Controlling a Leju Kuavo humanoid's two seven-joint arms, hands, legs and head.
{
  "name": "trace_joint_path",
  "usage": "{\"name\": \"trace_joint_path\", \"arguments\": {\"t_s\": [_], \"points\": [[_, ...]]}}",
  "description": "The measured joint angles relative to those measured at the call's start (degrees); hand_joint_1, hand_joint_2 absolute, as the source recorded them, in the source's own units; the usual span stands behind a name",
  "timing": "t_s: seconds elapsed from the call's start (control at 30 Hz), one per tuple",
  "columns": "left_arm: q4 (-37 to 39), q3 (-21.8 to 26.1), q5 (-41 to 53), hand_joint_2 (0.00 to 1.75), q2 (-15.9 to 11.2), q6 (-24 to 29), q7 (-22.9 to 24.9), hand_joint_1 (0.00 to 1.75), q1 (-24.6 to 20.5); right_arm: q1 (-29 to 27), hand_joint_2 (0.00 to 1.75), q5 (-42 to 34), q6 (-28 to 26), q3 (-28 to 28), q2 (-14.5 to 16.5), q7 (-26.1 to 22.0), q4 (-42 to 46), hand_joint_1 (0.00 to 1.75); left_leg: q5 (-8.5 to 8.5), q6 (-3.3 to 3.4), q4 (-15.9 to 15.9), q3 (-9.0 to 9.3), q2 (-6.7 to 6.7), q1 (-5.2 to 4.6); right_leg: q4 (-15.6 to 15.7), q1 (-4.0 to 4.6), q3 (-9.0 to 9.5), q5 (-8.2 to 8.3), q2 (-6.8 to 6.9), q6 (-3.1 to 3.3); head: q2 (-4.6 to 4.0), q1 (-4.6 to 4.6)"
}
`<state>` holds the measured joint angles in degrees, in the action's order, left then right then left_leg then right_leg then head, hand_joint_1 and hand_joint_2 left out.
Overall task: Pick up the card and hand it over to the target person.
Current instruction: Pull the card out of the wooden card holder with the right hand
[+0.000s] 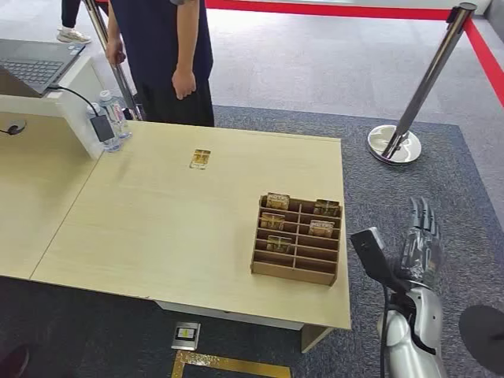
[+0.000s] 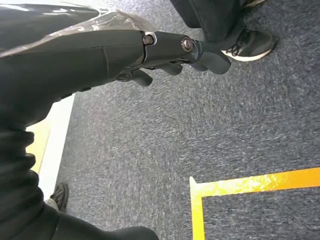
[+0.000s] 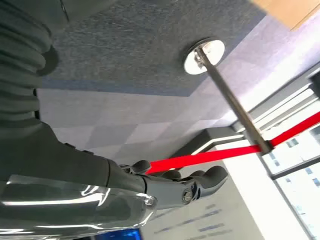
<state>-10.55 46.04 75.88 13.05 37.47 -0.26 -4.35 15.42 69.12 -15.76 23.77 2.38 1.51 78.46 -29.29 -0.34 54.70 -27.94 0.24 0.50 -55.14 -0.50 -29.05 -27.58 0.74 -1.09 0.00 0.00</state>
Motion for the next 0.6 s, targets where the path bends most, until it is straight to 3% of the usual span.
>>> {"name": "trace_joint_path", "arguments": {"t_s": [0.6], "points": [[0.0,0.21,-0.77,1.75,0.05,0.2,0.31,0.0,0.08,0.31,1.75,2.94,5.8,5.2,0.65,5.62,4.63,0.39,0.02,-0.01,-0.03,0.06,-0.19,0.02,0.05,0.02,0.12,-0.05,0.21,-0.01,0.0,0.0]]}}
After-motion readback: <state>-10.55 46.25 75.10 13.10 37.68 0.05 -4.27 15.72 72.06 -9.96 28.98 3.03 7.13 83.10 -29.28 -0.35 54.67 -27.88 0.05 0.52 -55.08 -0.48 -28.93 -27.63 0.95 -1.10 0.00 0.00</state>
